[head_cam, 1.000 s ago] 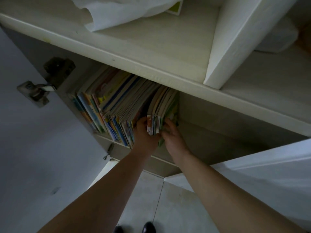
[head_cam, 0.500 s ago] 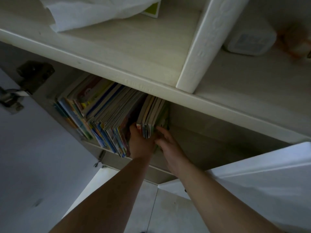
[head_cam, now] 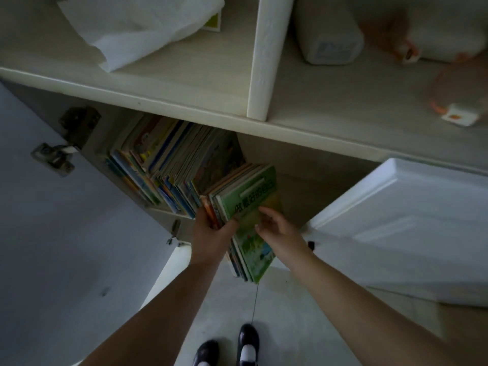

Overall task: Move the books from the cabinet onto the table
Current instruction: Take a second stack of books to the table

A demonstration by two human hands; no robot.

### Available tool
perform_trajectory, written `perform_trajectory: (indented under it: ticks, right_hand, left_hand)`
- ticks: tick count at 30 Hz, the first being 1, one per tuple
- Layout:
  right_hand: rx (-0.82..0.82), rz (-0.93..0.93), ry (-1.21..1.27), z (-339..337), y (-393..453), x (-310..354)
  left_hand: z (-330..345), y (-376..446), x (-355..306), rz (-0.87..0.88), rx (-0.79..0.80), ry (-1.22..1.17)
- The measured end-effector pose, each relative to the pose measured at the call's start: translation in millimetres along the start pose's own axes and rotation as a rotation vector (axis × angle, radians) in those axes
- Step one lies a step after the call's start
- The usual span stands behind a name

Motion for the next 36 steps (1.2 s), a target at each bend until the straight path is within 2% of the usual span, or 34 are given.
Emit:
perform_trajectory:
  ticks: [3,6,8,14,17,21,25,32,36]
  right_hand:
    - [-0.082,-0.069,-0.053,-4.1,-29.5,2.7]
    - [-0.151,-0.143,-0.052,-10.4,-56.5,12.4]
    - [-0.160,-0.082,-0.057,-12.6,-70.8,8.6]
    - [-0.105,0.104,0.392,5.8,-133.8,-17.9]
    - [-0.160,0.162,0.588,8.6,-168.2,-49.7]
    - [-0.293,0.096,0.776,3.3,-223.3,-75.6]
    - [-0.482,0.060,0.888,-17.5,-283.8,-100.6]
    - [-0.707,0.005,1.040,-37.6,-392.2,-153.5]
    - [-0.879,-0.042,1.088,-40.3,-469.5,-197.6]
  left_hand:
    - [-26.0,-15.6,-2.3,-0.033,0.002,-0.058]
    - [-51.7,-28.0,-9.1,-0.039,0.070,-0.109]
    - [-63.4,-39.1,-13.6,-0.036,0.149,-0.135]
    - [-64.3,-82.4,-24.7,-0.089,0.424,-0.169]
    - [-49.2,-106.2,-27.6,-0.118,0.554,-0.159]
    - [-19.2,-142.3,-27.3,-0.150,0.724,-0.100]
    - [20.7,-189.5,-21.9,-0.154,0.891,0.020]
    - [87.7,-289.3,-5.9,-0.138,1.167,0.242]
    - [118.8,-382.1,7.8,-0.071,1.421,0.365]
Point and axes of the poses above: each hand's wrist, its own y-axis towards the middle knuckle, its own z-axis out of the palm, x = y × z, the point moved 9 cm from there along y, towards the middle knuckle, and after that the axes turned 11 degrees about y, right-handed, at the moved point
